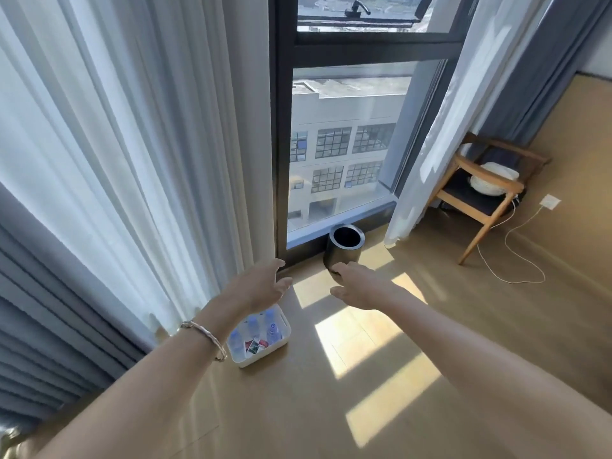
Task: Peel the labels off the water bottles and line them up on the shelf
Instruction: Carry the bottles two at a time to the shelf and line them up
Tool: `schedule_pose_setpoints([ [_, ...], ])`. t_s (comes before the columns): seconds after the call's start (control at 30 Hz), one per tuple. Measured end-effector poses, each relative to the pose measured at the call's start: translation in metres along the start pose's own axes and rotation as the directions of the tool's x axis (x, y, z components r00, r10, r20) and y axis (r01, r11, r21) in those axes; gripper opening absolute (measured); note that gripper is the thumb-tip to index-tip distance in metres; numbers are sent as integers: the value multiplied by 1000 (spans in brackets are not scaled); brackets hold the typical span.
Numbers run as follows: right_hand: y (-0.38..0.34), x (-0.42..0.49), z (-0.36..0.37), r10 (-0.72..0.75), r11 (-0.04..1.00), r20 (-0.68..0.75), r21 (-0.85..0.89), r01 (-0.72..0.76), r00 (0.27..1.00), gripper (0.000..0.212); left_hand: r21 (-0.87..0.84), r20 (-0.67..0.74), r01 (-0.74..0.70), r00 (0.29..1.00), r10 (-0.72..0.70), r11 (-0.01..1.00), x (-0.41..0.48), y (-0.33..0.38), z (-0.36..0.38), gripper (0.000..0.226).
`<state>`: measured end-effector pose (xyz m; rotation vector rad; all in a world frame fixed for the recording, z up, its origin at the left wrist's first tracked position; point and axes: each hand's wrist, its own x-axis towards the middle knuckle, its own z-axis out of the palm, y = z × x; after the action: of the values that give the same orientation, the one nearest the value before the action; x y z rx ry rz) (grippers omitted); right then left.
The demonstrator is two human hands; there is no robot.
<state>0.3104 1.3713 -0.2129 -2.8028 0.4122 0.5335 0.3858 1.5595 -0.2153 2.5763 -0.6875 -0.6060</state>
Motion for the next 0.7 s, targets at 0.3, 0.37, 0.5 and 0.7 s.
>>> schedule_pose_setpoints([
  [0.3, -18, 91, 9, -2, 994, 102, -109, 13, 995, 54, -26, 110, 68, 992, -64, 997, 90, -49, -19, 44],
  [0.37, -22, 112, 4, -21, 994, 93, -105, 31, 995, 53, -39, 87, 76, 994, -73, 996, 105, -56, -26, 45],
  [0.5, -30, 165, 2, -43, 997, 164, -52, 53, 986, 55, -33, 114, 142, 984, -137, 989, 132, -74, -28, 45],
  [0.7, -49, 259, -18, -160, 986, 225, -18, 168, 961, 51, -9, 145, 318, 939, -313, 948, 170, -104, -41, 29],
])
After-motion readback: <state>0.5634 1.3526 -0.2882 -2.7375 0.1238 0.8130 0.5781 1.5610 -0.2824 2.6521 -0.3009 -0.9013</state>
